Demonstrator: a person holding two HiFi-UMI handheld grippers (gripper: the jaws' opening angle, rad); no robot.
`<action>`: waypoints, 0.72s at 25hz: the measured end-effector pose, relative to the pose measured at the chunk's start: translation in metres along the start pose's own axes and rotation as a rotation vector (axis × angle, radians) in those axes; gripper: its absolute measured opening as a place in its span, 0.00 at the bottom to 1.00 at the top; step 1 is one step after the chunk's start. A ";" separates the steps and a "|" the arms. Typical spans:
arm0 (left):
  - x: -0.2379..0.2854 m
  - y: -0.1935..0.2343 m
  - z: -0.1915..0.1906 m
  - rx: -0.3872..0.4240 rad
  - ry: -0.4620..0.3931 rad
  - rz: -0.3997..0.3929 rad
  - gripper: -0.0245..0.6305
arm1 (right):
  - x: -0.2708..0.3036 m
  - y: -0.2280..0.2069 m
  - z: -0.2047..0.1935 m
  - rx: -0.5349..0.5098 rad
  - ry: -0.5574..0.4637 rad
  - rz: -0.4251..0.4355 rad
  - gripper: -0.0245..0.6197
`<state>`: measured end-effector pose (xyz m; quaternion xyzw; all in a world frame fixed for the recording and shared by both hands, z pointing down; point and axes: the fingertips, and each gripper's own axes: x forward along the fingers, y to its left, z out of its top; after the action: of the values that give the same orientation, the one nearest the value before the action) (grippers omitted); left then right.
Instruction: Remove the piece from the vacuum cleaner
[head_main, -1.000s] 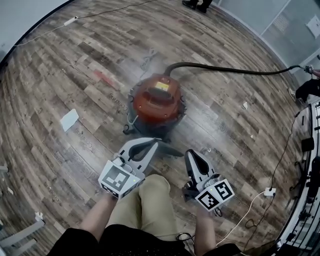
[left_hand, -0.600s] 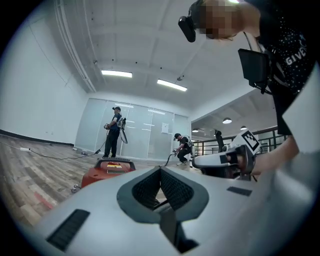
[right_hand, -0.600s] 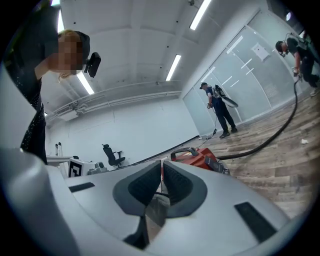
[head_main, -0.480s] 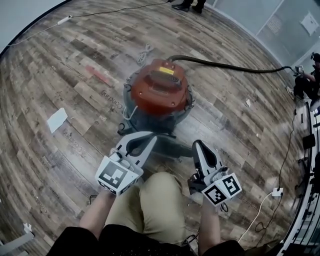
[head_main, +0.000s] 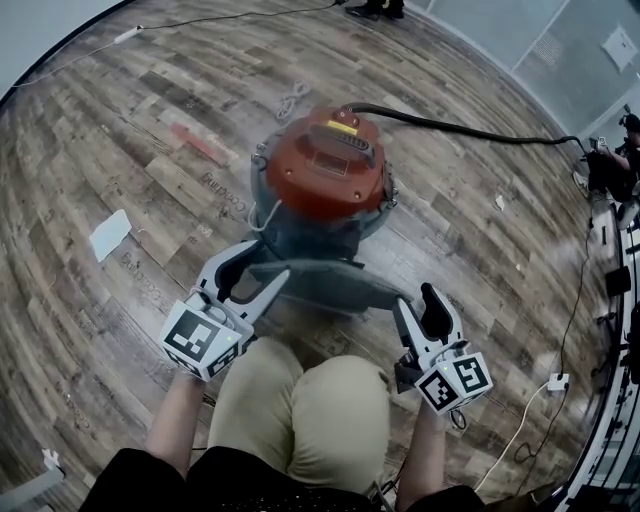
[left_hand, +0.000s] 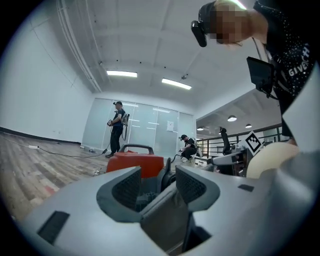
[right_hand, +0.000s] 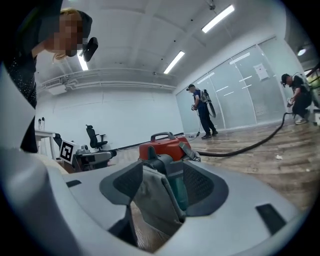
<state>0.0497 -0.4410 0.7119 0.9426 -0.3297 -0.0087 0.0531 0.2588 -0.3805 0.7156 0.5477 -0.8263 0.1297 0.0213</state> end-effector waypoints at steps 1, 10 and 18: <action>-0.003 0.004 -0.007 -0.003 0.019 0.010 0.34 | -0.002 -0.004 -0.005 0.004 0.012 -0.006 0.41; -0.004 0.007 -0.068 0.023 0.216 0.013 0.34 | 0.011 -0.009 -0.035 -0.051 0.087 0.017 0.38; -0.013 -0.010 -0.073 -0.013 0.233 -0.030 0.07 | 0.006 0.004 -0.043 -0.080 0.064 -0.025 0.08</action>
<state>0.0499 -0.4185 0.7830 0.9417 -0.3070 0.0980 0.0970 0.2480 -0.3742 0.7572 0.5523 -0.8228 0.1134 0.0712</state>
